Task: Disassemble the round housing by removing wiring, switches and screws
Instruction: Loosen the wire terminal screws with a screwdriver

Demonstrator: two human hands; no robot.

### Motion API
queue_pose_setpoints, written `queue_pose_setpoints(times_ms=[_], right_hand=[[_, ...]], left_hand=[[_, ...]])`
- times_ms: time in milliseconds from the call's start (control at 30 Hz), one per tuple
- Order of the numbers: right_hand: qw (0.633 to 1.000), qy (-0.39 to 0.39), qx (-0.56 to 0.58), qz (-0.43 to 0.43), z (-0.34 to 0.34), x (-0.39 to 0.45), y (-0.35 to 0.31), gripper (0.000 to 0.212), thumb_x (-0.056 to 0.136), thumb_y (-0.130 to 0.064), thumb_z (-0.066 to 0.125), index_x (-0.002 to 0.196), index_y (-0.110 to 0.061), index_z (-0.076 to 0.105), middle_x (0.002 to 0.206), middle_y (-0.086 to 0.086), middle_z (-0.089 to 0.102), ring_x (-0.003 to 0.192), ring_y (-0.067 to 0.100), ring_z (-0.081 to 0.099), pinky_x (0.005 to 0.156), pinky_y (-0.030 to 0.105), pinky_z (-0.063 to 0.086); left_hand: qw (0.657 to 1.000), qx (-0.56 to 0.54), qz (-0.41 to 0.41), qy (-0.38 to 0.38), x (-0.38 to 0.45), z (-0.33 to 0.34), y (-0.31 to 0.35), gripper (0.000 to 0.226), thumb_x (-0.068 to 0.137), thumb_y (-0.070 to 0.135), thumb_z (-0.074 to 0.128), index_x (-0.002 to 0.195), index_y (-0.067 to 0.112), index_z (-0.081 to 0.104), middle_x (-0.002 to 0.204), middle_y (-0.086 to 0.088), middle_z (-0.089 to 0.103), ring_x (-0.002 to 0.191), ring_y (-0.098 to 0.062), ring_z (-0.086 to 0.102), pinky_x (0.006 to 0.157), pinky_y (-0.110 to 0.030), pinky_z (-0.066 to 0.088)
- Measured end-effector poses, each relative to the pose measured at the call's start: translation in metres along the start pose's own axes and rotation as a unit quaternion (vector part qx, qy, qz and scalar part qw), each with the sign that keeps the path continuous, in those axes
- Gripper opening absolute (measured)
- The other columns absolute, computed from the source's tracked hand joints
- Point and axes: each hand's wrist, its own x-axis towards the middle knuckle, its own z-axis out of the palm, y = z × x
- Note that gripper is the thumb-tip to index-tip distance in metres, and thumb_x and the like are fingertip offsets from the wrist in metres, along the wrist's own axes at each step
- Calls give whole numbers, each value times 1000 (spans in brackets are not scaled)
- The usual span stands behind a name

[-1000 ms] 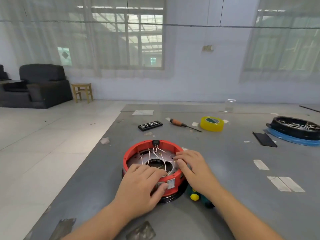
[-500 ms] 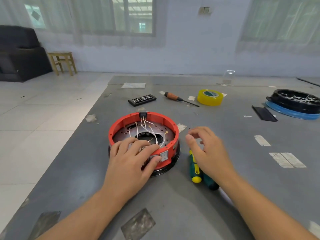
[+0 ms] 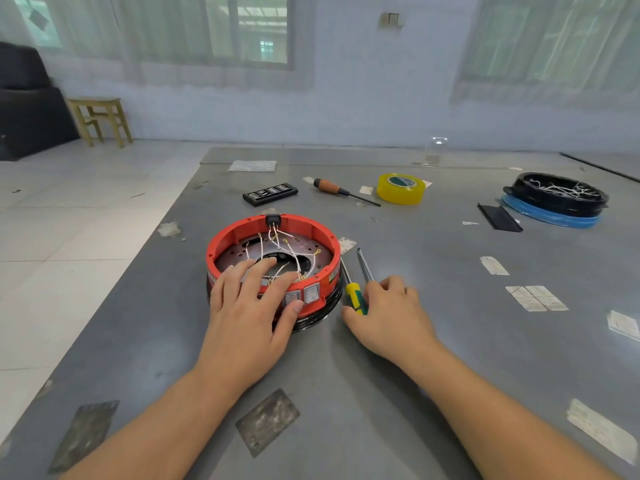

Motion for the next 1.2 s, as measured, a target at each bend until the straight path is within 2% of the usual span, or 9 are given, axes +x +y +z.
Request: queue_pose_setpoints(times_ms=[200, 333, 433, 533, 633, 833, 900, 1033, 1200], right_hand=[[997, -14, 74, 14, 2, 8, 7, 35, 91, -54, 43, 97, -24, 58, 122, 4, 47, 116, 32, 43, 95, 42, 45], [987, -1, 158, 12, 2, 18, 9, 34, 93, -49, 45, 69, -26, 50, 99, 1, 51, 107, 30, 44, 85, 37, 37], [975, 7, 219, 19, 3, 28, 5, 41, 93, -44, 47, 60, -19, 48, 78, 1, 54, 98, 33, 54, 83, 38, 44], [946, -4, 317, 65, 1, 38, -1, 44, 93, -45, 51, 65, -11, 55, 70, 5, 61, 91, 34, 63, 82, 43, 55], [916, -29, 382, 117, -2, 44, -2, 41, 89, -43, 54, 89, -4, 67, 89, 12, 69, 74, 22, 63, 61, 30, 50], [848, -64, 502, 159, -21, 60, 25, 29, 90, -41, 60, 92, -15, 75, 93, 4, 76, 79, 19, 70, 72, 37, 60], [865, -44, 474, 163, -27, 70, 38, 30, 93, -39, 58, 96, -12, 71, 89, 2, 77, 79, 20, 72, 66, 35, 60], [970, 42, 210, 117, -21, 91, 61, 32, 95, -38, 52, 85, -8, 58, 81, 9, 65, 81, 30, 61, 68, 38, 48], [985, 135, 74, 84, -8, 112, 75, 29, 99, -38, 48, 99, -11, 59, 98, 11, 57, 90, 33, 55, 69, 36, 42]], left_hand=[[1000, 18, -5, 0, -1, -1, 5, 46, 102, 48, 44, 134, 23, 66, 146, -6, 56, 140, -32, 44, 122, -53, 26], [1000, 23, 0, 2, -1, 0, 4, 48, 101, 51, 45, 133, 23, 66, 144, -4, 57, 138, -31, 45, 122, -51, 25], [999, 30, 2, -10, 1, 3, 3, 51, 96, 56, 49, 134, 26, 64, 143, -1, 55, 137, -31, 45, 120, -52, 25], [999, 29, 2, -16, 4, 5, 1, 52, 95, 59, 49, 135, 28, 63, 143, 0, 54, 137, -30, 45, 120, -50, 24], [1000, 26, 7, -13, 4, 6, -1, 52, 96, 59, 48, 135, 29, 62, 143, 1, 54, 136, -28, 44, 120, -49, 23], [1000, 19, 5, -14, 4, 6, -1, 51, 96, 58, 48, 134, 28, 64, 142, 0, 55, 135, -30, 46, 119, -50, 25], [1000, 15, 2, -15, 4, 5, 0, 50, 96, 57, 49, 133, 27, 65, 141, 0, 56, 134, -29, 46, 119, -50, 25], [1000, 12, 3, -9, 4, 5, 1, 50, 95, 57, 49, 132, 26, 66, 139, -1, 58, 132, -30, 48, 118, -50, 26], [1000, 8, 6, 10, 4, 7, 1, 48, 95, 55, 51, 129, 26, 68, 135, 0, 60, 128, -31, 51, 117, -49, 27]])
